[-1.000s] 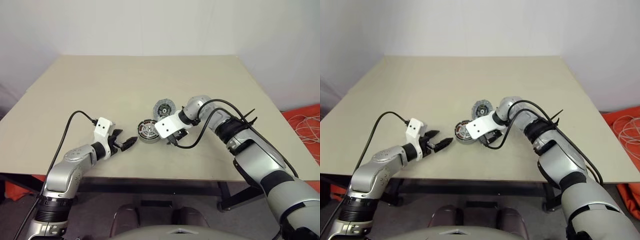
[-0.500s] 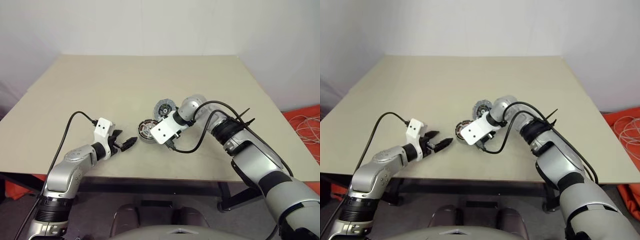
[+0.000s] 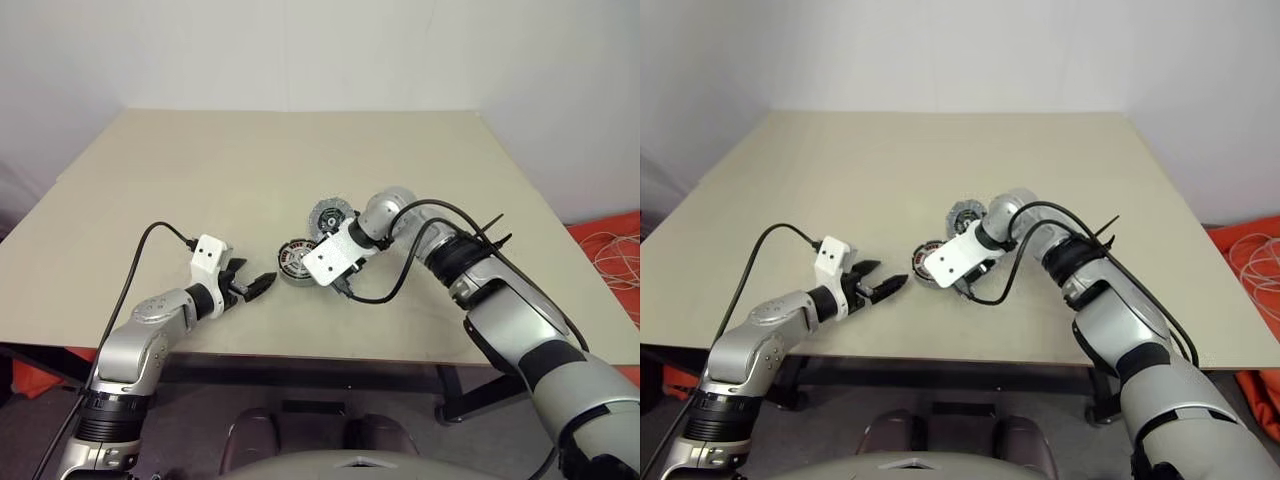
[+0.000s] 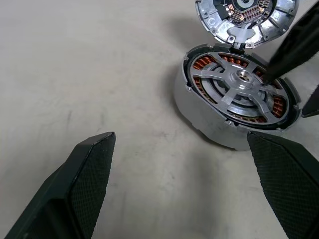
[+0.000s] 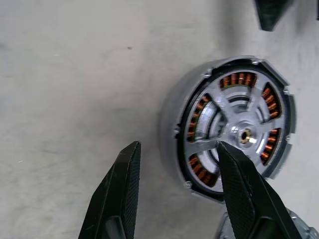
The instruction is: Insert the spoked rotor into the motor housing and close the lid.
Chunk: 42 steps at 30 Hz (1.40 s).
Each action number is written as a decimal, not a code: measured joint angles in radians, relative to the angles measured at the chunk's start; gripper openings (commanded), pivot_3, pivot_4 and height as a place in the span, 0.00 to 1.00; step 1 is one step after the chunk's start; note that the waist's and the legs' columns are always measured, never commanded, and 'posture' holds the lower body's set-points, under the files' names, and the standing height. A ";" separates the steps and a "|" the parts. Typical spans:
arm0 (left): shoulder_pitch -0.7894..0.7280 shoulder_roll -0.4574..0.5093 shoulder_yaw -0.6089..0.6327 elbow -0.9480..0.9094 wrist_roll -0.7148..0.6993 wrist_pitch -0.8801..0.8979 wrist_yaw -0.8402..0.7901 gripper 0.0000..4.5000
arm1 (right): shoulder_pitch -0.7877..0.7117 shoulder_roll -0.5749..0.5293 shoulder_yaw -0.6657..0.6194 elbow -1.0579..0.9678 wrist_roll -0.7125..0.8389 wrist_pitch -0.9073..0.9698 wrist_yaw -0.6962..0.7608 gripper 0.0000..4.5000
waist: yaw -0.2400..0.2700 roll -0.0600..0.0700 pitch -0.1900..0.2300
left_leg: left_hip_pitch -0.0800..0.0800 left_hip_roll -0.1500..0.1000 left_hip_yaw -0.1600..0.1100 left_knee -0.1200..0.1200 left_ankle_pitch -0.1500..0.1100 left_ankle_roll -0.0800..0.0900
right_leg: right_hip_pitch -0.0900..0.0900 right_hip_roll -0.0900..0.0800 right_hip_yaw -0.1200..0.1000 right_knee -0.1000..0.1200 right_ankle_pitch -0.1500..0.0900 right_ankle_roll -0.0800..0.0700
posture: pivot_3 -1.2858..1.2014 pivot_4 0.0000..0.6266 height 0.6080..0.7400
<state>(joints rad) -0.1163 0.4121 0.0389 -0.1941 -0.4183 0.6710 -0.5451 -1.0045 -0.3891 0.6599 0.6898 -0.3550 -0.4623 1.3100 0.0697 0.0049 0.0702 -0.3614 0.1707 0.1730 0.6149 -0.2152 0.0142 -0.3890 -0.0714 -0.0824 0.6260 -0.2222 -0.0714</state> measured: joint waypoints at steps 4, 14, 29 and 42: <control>0.000 0.000 0.000 0.005 0.002 0.000 0.000 1.00 | 0.028 -0.028 -0.005 -0.030 0.001 -0.006 0.018 0.59 | -0.001 0.000 0.000 | 0.003 0.000 0.000 0.000 0.000 0.000 | 0.002 0.000 0.000 0.000 0.000 0.000 | 0.52 0.00 1.00; 0.000 0.000 0.000 0.005 0.003 0.000 0.000 1.00 | 0.025 -0.005 -0.018 0.014 -0.020 -0.004 -0.002 0.59 | -0.002 -0.001 0.000 | 0.007 0.000 0.000 0.000 0.000 0.000 | 0.005 0.000 0.000 0.000 0.000 0.000 | 0.52 0.00 1.00; 0.006 -0.005 -0.001 0.005 0.003 0.000 0.005 1.00 | -0.013 0.025 -0.023 0.078 -0.038 -0.017 -0.001 0.24 | -0.002 -0.001 0.000 | 0.010 0.000 0.000 0.000 0.000 0.000 | 0.008 0.000 0.000 -0.001 0.000 0.000 | 0.52 0.00 1.00; 0.006 -0.006 0.000 0.005 0.004 -0.005 0.005 1.00 | -0.017 0.026 -0.025 0.077 -0.039 -0.005 0.005 0.00 | -0.002 -0.001 0.000 | 0.009 0.000 0.001 0.000 -0.001 0.001 | 0.008 0.000 0.000 -0.001 0.000 0.000 | 0.52 0.00 1.00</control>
<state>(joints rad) -0.1103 0.4065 0.0384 -0.1893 -0.4148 0.6662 -0.5398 -1.0216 -0.3634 0.6350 0.7671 -0.3942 -0.4674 1.3148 0.0679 0.0042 0.0698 -0.3523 0.1708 0.1736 0.6144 -0.2161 0.0153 -0.3813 -0.0714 -0.0822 0.6249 -0.2223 -0.0714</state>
